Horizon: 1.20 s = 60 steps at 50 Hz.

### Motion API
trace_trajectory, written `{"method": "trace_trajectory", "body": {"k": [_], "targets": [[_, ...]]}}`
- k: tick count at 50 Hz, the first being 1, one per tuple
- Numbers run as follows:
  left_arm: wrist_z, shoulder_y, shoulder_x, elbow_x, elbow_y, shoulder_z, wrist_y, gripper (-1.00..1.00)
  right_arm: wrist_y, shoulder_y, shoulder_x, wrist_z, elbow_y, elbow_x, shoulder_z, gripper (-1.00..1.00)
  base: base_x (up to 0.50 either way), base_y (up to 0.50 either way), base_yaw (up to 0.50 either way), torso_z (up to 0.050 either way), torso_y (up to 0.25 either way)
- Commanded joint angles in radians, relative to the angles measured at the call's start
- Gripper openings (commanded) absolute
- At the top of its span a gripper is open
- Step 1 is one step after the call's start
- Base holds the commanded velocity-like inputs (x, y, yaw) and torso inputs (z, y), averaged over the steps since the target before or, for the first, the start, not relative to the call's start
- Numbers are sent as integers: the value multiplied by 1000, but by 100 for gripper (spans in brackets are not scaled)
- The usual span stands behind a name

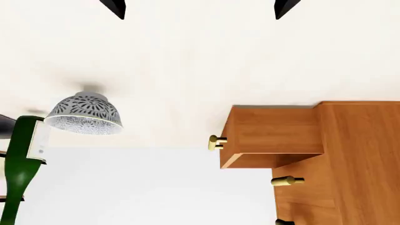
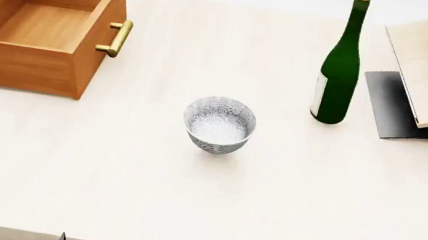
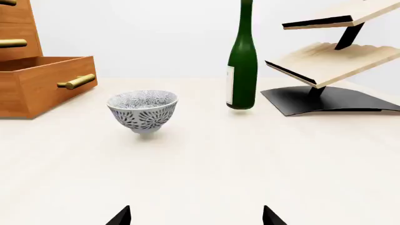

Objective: Put the bowl in the bottom drawer of the cabinet and close it.

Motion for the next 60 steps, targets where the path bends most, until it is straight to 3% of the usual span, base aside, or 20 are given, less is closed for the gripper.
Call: {"method": "trace_trajectory", "body": {"k": [1,13,18,23,35,44,60], "targets": [[-23,-3,-15,-13,-10,17,5,100,2,-6,21,15,-7,3,-25,100,0,0,0,0,0],[-51,-7,-42,-94,13,43,-32,100,11,-2,50,48,0,21,-66,100,0,0,0,0,0],[-83,82,-81,-48,247,67,-125,100,-14,-6,61,49,-11,16,-94,100,0,0,0,0,0],[-105,214,-100,-49,392,53,-115,100,40,-12,72,58,-74,11,-110,100,0,0,0,0,0],[-138,411,-126,-62,431,32,14,100,507,13,119,48,-512,22,-124,100,0,0,0,0,0],[-141,414,-131,-96,405,34,39,100,884,144,124,44,-832,53,-113,100,0,0,0,0,0],[-148,415,-149,-117,402,48,55,100,1217,355,88,36,-1031,139,-19,100,0,0,0,0,0]]}}
